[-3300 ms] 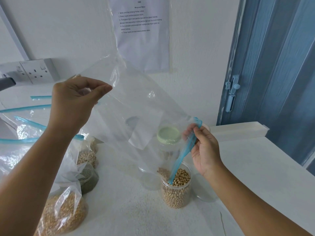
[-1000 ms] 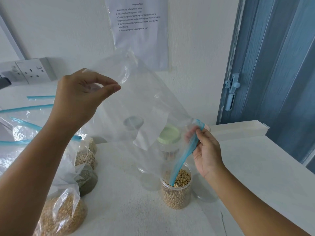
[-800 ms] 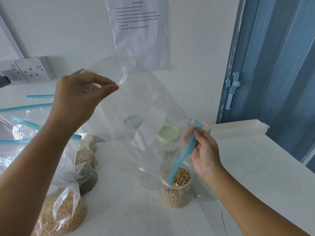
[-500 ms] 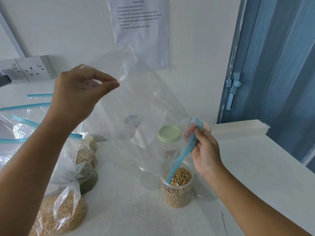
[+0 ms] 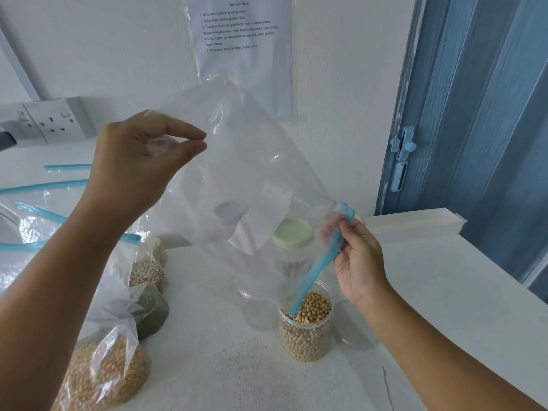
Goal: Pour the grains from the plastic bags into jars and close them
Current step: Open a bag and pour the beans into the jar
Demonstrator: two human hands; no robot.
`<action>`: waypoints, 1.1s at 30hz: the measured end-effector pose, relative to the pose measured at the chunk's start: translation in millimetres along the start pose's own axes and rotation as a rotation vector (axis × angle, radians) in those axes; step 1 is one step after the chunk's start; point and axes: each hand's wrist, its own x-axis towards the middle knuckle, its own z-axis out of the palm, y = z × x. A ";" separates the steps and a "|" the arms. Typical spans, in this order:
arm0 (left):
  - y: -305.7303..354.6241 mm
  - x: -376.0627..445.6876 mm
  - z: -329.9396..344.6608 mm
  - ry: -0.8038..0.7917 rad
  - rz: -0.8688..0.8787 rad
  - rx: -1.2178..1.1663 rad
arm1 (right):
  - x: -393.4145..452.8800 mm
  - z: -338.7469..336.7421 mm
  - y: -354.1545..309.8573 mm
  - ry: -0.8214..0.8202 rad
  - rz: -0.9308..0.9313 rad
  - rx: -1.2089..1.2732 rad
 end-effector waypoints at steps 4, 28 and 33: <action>-1.5 -2.7 3.4 0.022 0.032 0.016 | -4.7 -1.9 0.8 0.013 0.016 -0.012; 3.3 -12.9 9.5 0.015 0.036 -0.010 | -16.9 -10.0 -1.4 -0.087 0.041 -0.256; 2.6 -12.4 5.6 0.010 0.027 0.001 | -18.2 -7.9 -5.1 -0.128 0.063 -0.314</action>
